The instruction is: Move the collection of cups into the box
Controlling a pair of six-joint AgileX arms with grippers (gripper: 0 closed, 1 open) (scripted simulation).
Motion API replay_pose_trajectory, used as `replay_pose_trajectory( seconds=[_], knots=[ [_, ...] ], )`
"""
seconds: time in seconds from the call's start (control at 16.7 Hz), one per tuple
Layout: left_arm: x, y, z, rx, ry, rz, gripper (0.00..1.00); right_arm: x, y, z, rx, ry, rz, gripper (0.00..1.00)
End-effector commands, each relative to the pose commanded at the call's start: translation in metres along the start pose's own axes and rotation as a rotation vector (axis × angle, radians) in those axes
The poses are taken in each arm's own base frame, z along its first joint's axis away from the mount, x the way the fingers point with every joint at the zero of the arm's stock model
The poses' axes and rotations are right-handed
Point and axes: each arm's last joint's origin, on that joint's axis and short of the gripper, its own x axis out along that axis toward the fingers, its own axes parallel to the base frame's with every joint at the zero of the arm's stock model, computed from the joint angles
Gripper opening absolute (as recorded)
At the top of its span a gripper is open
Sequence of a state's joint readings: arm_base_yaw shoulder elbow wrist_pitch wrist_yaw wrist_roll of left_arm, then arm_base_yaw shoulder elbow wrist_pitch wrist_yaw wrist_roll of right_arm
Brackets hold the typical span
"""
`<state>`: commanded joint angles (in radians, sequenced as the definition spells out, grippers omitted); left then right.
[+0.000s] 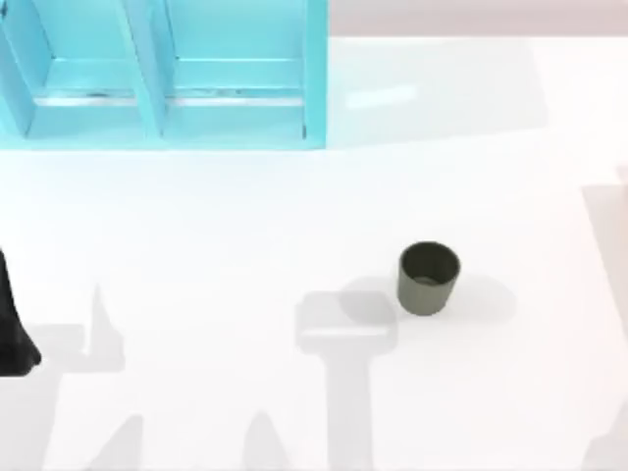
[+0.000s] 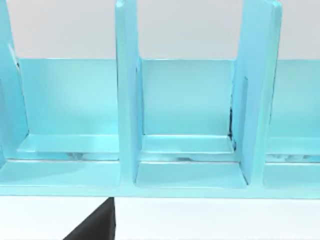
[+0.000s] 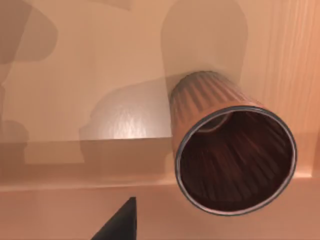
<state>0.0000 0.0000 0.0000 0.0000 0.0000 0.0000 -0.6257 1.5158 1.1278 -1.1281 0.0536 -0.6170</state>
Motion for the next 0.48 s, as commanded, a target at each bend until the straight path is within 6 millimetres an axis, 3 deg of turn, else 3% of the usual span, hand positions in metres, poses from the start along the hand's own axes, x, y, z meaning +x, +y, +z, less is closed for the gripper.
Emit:
replay_pose_trajectory(
  seconds=[0.48],
  knots=[
    [0.0000, 0.0000, 0.0000, 0.000, 0.000, 0.000, 1.00, -0.0034, -0.0009, 0.0006, 0.001, 0.001, 0.000, 1.00]
  ],
)
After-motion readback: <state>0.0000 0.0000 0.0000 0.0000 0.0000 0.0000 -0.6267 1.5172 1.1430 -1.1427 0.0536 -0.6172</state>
